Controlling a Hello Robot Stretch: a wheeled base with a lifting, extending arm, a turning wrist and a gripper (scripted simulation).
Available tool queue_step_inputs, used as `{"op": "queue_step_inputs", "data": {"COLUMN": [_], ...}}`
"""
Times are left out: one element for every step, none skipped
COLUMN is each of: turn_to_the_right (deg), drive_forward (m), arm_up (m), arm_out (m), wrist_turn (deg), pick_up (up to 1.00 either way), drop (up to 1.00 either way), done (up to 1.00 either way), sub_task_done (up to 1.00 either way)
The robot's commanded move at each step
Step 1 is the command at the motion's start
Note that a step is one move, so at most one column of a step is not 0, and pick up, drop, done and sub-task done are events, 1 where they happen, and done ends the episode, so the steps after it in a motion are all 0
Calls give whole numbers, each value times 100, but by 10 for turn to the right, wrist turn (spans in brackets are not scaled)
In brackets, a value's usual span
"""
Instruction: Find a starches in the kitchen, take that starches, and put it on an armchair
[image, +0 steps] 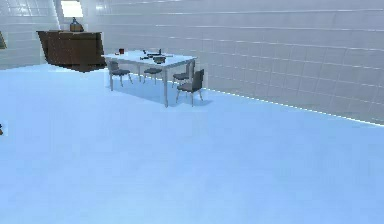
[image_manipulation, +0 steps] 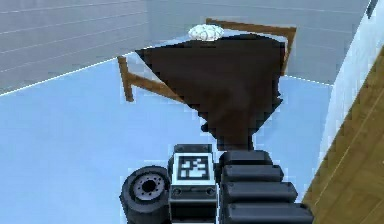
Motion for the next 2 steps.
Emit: {"op": "queue_step_inputs", "data": {"turn_to_the_right": [-60,0], "drive_forward": [0,45], "arm_up": [0,0], "arm_out": [0,0], "wrist_turn": [0,0], "pick_up": [0,0], "drop": [0,0], "done": [0,0], "sub_task_done": [0,0]}}
